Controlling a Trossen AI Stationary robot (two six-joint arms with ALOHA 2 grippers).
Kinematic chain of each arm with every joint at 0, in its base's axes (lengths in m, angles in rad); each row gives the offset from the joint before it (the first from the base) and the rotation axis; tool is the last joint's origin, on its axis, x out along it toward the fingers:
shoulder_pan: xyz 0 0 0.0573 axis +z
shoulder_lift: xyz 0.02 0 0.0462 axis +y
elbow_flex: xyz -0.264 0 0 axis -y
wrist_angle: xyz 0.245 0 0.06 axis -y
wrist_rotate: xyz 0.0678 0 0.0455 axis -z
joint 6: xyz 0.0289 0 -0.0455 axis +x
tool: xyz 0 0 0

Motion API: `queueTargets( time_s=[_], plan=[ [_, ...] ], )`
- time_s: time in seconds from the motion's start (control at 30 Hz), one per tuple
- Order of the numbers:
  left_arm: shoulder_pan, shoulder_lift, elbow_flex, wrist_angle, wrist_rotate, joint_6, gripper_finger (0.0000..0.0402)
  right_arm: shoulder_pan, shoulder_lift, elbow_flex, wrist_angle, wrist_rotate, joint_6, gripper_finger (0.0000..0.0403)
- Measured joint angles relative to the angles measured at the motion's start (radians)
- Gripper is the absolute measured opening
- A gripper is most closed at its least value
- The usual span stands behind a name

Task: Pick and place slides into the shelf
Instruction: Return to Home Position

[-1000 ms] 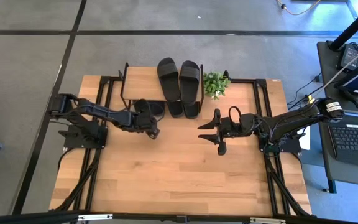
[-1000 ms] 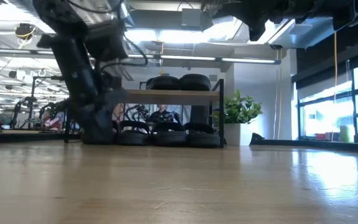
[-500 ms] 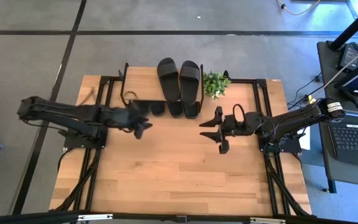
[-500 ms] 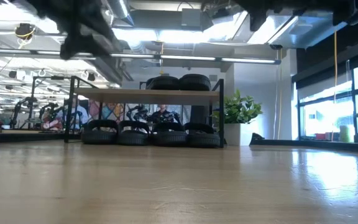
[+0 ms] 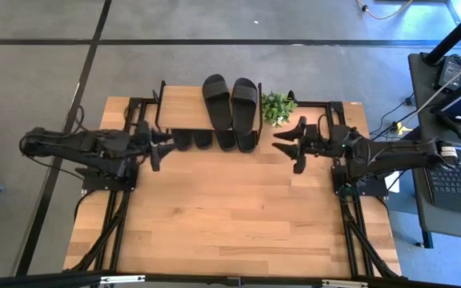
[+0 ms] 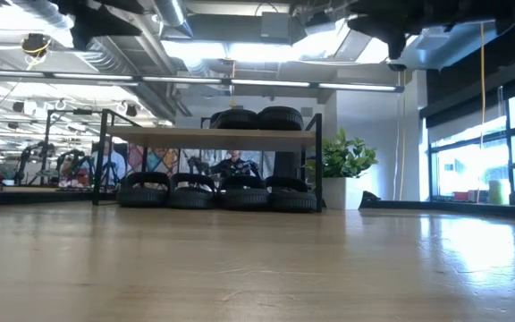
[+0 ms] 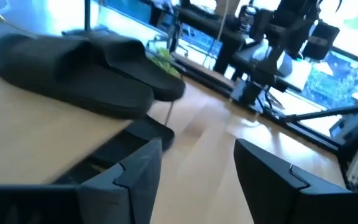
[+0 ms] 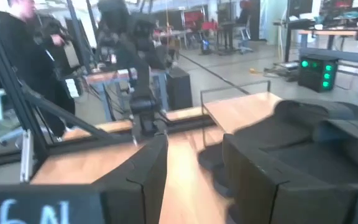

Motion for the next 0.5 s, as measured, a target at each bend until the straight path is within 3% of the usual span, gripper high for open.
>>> queueTargets(
  time_s=[0.23,0.5],
  plan=[
    [-0.013,-0.159,-0.032,-0.023,-0.071,0.042,0.0195,-0.009,-0.125,-0.012,-0.131,0.0,-0.039,0.0156],
    [-0.013,-0.415,-0.263,0.095,-0.067,0.046,0.0195,-0.009,-0.296,-0.159,-0.046,0.001,0.008,0.0156]
  ],
)
